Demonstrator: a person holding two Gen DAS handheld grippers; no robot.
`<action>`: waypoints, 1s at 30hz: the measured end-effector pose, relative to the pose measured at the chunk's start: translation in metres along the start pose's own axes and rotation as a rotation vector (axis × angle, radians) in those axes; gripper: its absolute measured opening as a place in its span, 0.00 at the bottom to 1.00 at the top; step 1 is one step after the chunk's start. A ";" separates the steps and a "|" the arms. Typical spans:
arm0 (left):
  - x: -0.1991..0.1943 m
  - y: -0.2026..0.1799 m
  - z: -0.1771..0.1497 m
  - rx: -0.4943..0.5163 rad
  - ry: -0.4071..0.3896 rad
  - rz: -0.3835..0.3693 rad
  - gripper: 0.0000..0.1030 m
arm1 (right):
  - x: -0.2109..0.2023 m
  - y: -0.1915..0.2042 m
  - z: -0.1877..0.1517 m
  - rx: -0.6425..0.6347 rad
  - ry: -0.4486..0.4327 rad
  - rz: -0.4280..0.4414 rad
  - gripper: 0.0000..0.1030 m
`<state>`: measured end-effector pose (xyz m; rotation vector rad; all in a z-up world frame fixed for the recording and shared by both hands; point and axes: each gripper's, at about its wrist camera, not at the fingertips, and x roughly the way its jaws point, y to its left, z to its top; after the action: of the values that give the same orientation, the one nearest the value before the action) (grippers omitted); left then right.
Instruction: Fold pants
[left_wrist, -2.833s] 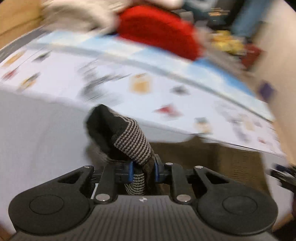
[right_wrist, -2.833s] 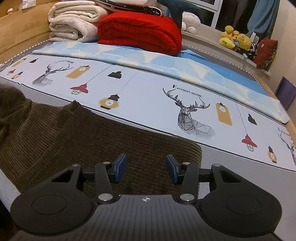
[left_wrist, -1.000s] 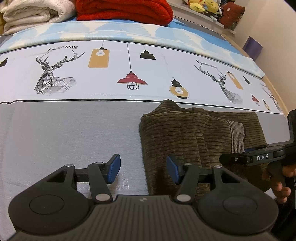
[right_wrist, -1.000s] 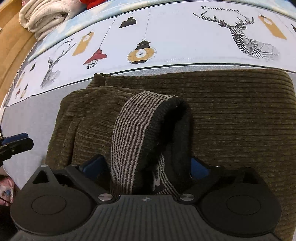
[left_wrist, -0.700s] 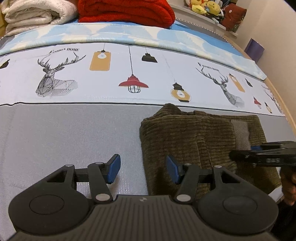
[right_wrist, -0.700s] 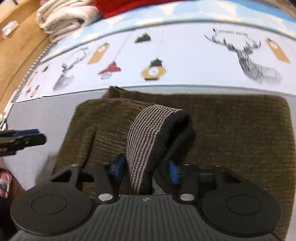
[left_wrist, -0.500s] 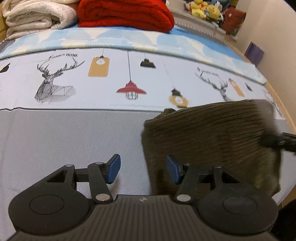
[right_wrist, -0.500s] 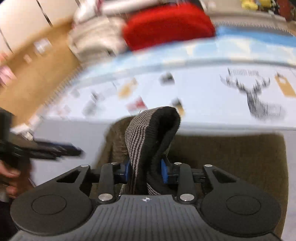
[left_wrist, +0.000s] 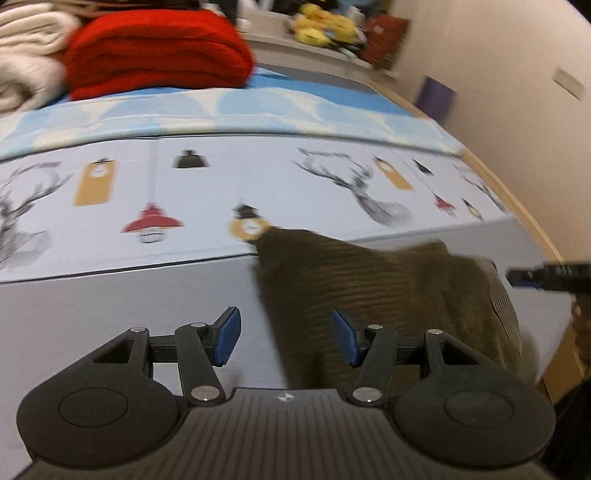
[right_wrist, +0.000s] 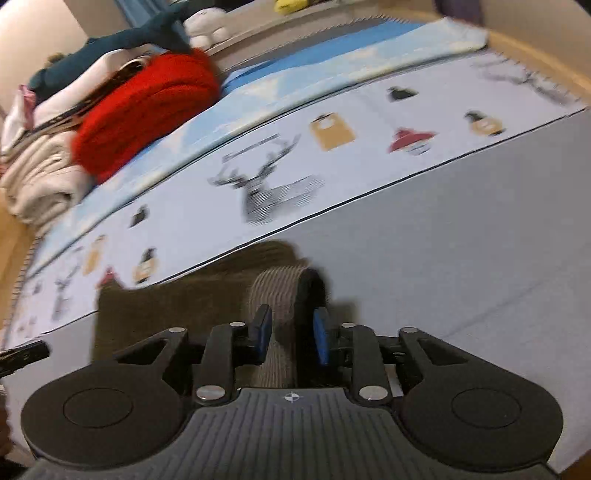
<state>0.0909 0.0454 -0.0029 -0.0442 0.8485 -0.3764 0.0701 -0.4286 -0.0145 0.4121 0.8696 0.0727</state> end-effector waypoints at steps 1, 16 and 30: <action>0.003 -0.007 -0.001 0.020 0.007 -0.026 0.58 | -0.001 -0.006 0.000 0.030 0.012 0.026 0.41; 0.045 -0.082 -0.048 0.418 0.300 -0.240 0.51 | 0.026 0.025 -0.024 -0.131 0.238 0.033 0.67; 0.097 -0.060 -0.001 0.141 0.114 0.081 0.40 | 0.048 0.031 -0.020 -0.133 0.217 -0.068 0.69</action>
<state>0.1300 -0.0438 -0.0621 0.1431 0.9312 -0.3645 0.0898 -0.3825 -0.0491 0.2521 1.0856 0.1137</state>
